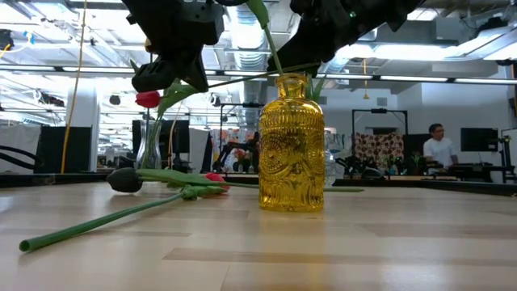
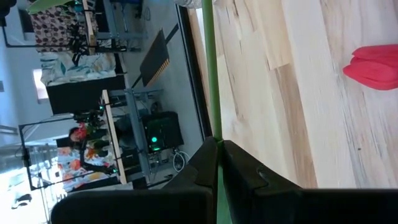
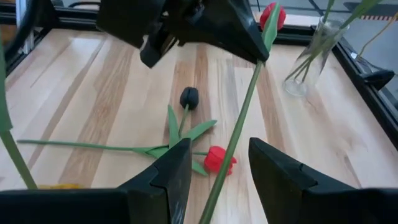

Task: Sort flowers into vase by color
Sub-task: Put the left red flower into the yellow vase

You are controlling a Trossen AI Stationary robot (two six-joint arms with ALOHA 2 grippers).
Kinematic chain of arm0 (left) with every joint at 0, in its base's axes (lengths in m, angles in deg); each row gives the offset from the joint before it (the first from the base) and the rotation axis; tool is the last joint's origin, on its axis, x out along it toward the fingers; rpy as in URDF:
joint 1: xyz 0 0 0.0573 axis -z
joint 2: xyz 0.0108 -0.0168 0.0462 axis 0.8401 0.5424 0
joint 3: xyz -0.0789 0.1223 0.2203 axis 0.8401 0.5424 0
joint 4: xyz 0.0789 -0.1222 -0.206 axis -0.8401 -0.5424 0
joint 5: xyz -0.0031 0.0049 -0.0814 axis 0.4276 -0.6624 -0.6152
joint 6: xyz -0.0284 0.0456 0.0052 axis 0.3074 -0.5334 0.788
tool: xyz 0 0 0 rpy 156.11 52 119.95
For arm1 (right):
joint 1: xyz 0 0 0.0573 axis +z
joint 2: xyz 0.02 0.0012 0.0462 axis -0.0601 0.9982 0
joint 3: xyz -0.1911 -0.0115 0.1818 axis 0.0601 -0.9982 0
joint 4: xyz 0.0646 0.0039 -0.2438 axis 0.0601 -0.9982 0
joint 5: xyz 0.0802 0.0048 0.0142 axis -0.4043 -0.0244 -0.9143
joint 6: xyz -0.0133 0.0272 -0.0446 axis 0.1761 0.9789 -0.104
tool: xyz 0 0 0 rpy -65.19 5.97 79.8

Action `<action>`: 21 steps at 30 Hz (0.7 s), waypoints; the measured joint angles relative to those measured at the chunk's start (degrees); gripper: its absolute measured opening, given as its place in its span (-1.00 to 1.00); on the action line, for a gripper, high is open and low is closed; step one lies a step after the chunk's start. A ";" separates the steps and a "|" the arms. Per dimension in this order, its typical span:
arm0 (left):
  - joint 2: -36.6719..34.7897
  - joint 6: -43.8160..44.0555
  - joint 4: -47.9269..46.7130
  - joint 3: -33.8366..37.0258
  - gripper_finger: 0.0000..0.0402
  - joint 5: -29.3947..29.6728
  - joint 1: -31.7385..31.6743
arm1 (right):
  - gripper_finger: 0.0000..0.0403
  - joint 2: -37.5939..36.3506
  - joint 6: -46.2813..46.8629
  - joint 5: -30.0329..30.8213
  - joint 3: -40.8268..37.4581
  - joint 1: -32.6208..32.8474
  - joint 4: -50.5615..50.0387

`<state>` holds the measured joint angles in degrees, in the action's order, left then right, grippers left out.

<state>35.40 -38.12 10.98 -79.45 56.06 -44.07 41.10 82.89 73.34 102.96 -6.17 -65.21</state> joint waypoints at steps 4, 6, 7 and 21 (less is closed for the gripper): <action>0.00 0.00 0.00 0.00 -1.00 0.00 -0.01 | -0.09 0.00 0.63 0.23 0.00 0.00 -1.81; 0.00 0.00 0.00 0.00 -1.00 0.00 -0.01 | -0.12 0.00 1.41 0.28 0.00 0.00 -2.85; 0.00 0.00 0.00 0.00 -1.00 0.00 -0.02 | -0.14 0.00 1.44 0.34 0.00 0.00 -3.03; 0.00 -0.03 -0.01 0.00 -1.00 -0.08 0.00 | -0.77 0.00 1.60 0.52 0.00 0.00 -2.81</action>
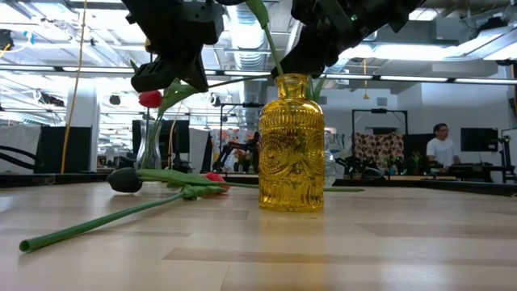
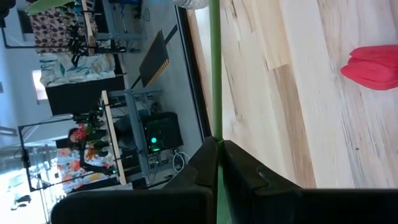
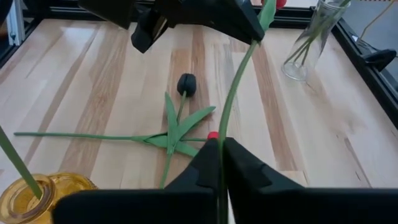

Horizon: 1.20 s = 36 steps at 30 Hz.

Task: Sort flowers into vase by color
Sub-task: Put the left red flower into the yellow vase

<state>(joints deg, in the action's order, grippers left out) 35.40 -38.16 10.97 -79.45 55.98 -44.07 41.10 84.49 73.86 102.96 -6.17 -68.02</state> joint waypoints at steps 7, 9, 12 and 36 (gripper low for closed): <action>0.00 -0.01 -0.01 0.00 -1.00 -0.01 0.00 | -0.84 0.00 -0.02 0.06 0.00 -0.02 -0.01; 0.00 -0.01 -0.01 0.00 -1.00 0.01 0.00 | -0.73 0.00 -0.02 0.03 0.00 -0.02 -0.01; 0.00 -0.01 0.01 0.00 -1.00 0.04 -0.01 | -0.56 0.00 -0.04 -0.12 0.00 0.00 -0.01; 0.00 1.17 1.98 0.00 -1.00 0.10 0.04 | -0.44 0.02 2.31 -0.23 0.00 0.00 -0.08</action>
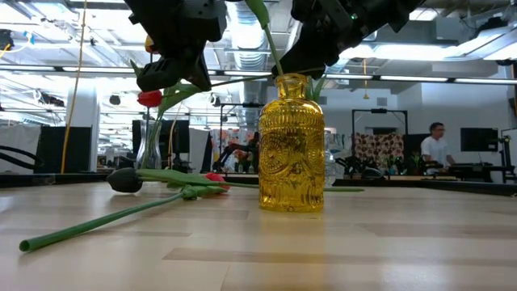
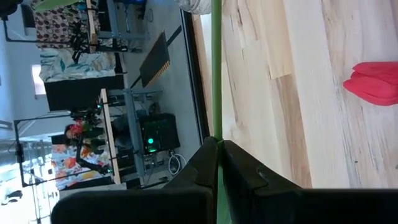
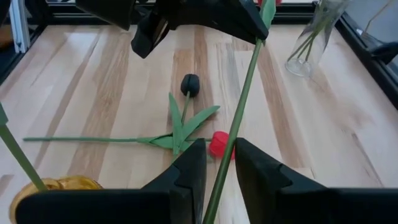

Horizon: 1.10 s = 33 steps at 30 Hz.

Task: Sort flowers into vase by color
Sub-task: Put the left red flower into the yellow vase

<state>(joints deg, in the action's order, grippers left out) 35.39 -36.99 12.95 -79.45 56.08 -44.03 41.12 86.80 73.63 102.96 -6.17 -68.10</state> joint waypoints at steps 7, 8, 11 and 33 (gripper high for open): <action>-0.01 -0.02 0.02 0.00 -1.00 -0.01 0.00 | -0.46 0.00 0.53 0.00 0.00 0.00 -1.97; 0.00 -0.02 0.05 0.00 -1.00 -0.02 0.00 | -0.48 0.00 0.53 0.00 0.00 0.00 -2.58; -0.02 -0.02 0.08 0.00 -1.00 -0.02 0.00 | -0.57 0.00 0.64 0.00 0.00 0.00 -3.07; -0.02 0.59 -1.04 -3.12 -0.44 0.44 1.77 | -0.86 0.00 -1.81 3.91 0.00 0.00 -0.56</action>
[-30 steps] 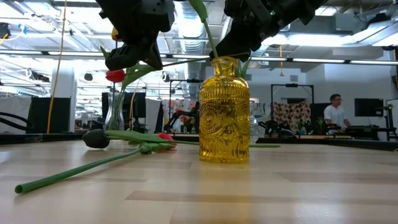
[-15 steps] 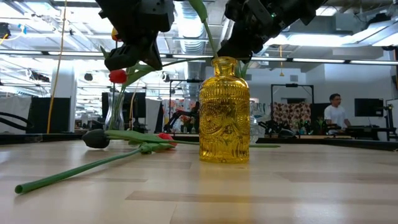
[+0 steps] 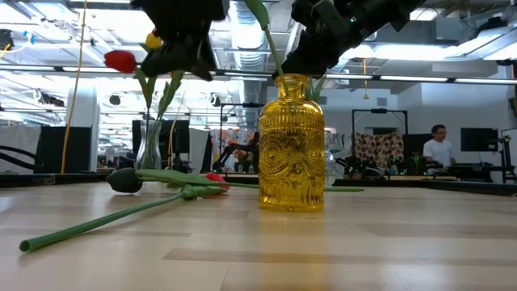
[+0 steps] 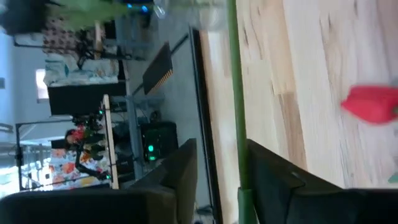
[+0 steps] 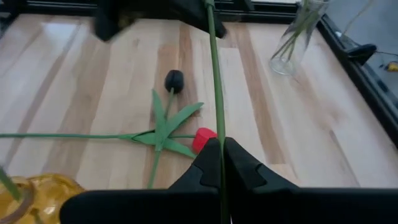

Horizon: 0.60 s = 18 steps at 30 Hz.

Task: Sort flowers into vase by color
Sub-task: Put the left red flower into the yellow vase

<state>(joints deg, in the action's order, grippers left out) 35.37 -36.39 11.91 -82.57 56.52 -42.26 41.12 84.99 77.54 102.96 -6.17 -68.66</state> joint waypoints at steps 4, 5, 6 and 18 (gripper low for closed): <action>0.00 0.08 -1.31 -2.52 -0.37 2.42 1.81 | -0.86 0.00 -0.21 1.22 0.91 -0.04 -0.76; 0.00 0.54 -2.64 -3.17 -0.37 3.36 2.28 | -0.86 0.00 -0.30 1.81 1.23 -0.04 -0.75; 0.00 1.46 -4.26 -3.91 -0.37 4.37 2.80 | -0.86 0.00 -0.57 2.24 1.64 -0.04 -0.93; -0.76 30.75 -34.53 -11.71 -0.37 6.43 8.10 | -0.86 -6.43 -3.31 8.76 4.50 -0.69 -6.58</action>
<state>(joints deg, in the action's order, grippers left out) 34.62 -5.64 -22.62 -94.27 62.96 -34.16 34.70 81.68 86.30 107.46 -6.85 -75.24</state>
